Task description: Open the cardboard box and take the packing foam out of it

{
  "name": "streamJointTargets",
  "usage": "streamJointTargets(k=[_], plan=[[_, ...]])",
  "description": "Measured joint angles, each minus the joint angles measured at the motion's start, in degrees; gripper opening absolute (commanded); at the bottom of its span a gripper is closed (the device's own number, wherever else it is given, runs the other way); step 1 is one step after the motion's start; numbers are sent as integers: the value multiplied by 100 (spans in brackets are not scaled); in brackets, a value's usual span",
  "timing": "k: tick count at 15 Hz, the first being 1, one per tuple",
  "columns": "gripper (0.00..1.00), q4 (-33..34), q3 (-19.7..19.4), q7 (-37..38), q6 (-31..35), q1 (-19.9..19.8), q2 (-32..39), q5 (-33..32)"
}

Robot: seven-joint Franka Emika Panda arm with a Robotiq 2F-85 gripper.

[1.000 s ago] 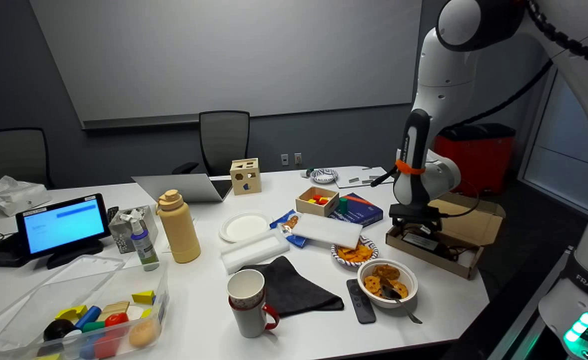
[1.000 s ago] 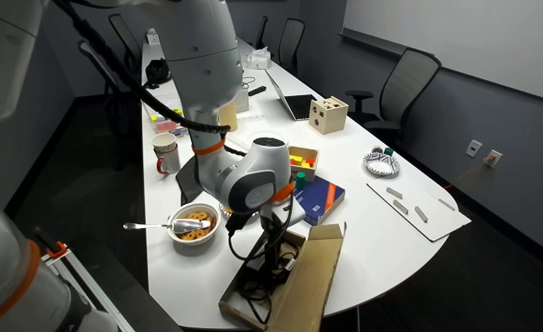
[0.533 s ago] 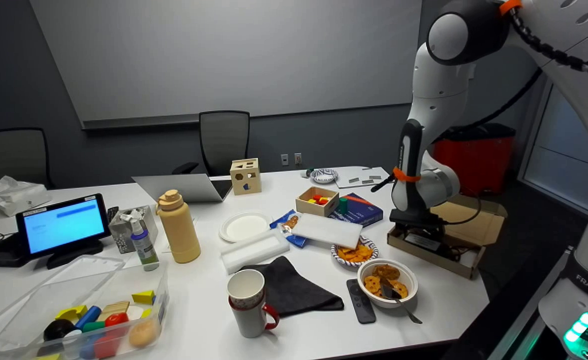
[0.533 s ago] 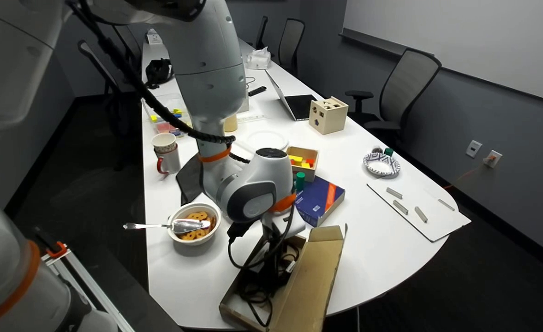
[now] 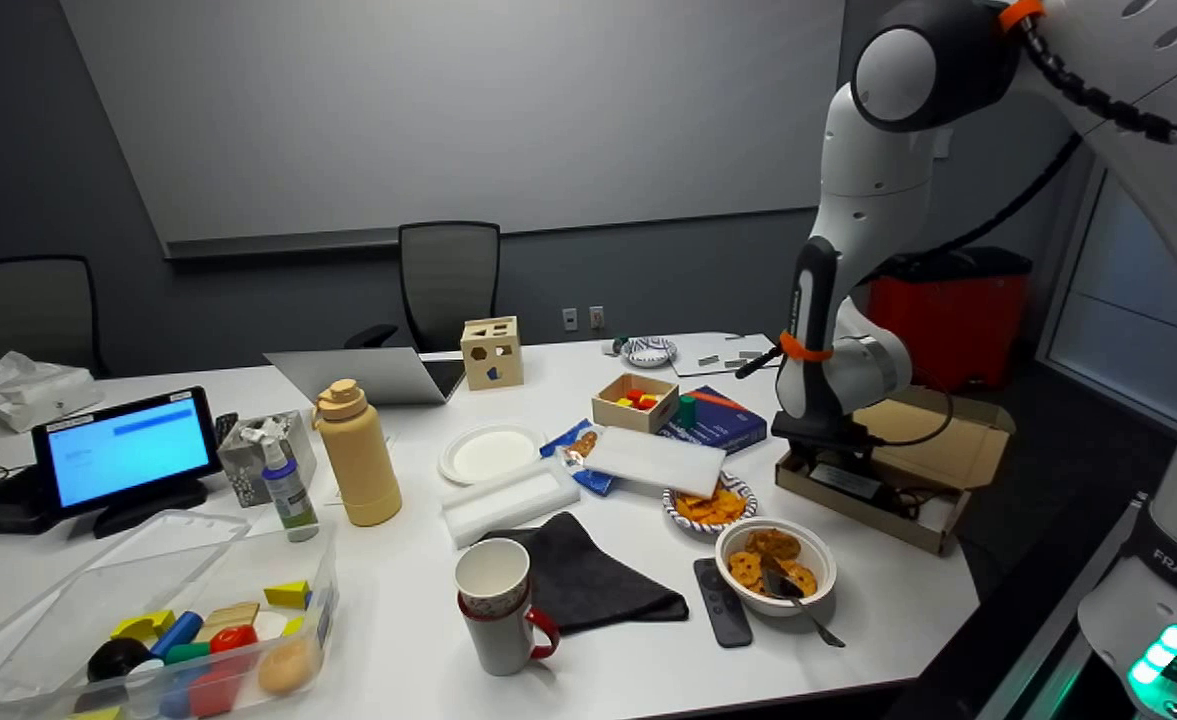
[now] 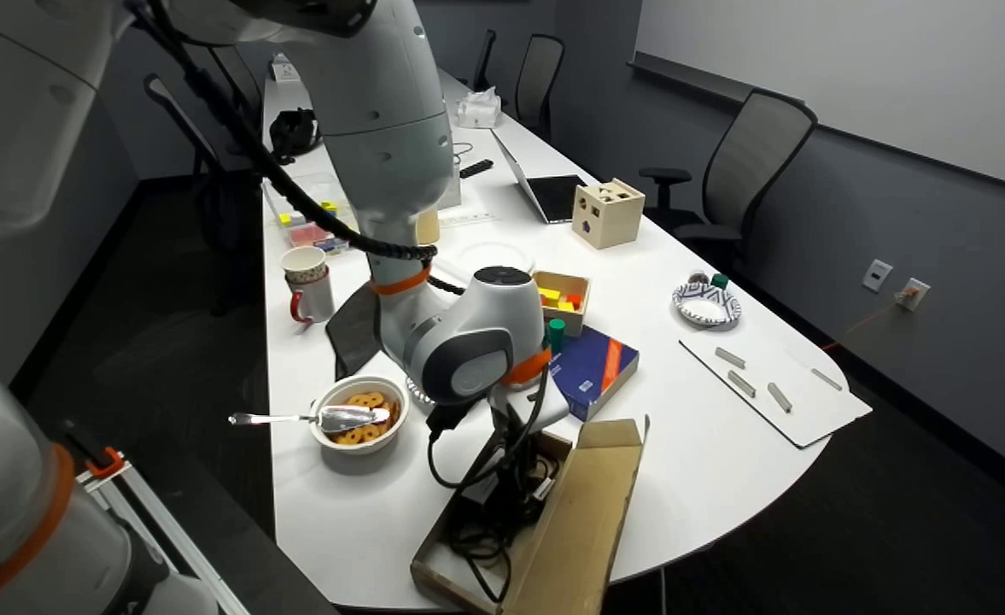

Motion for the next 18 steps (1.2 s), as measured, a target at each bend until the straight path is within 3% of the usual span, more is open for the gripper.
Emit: streamJointTargets(k=[4,12,18], plan=[[5,81,-39,0,8,84,13,38],[4,96,-211,-168,-211,232,1,40],[5,157,-1113,-193,-1091,881,-225,-138]])
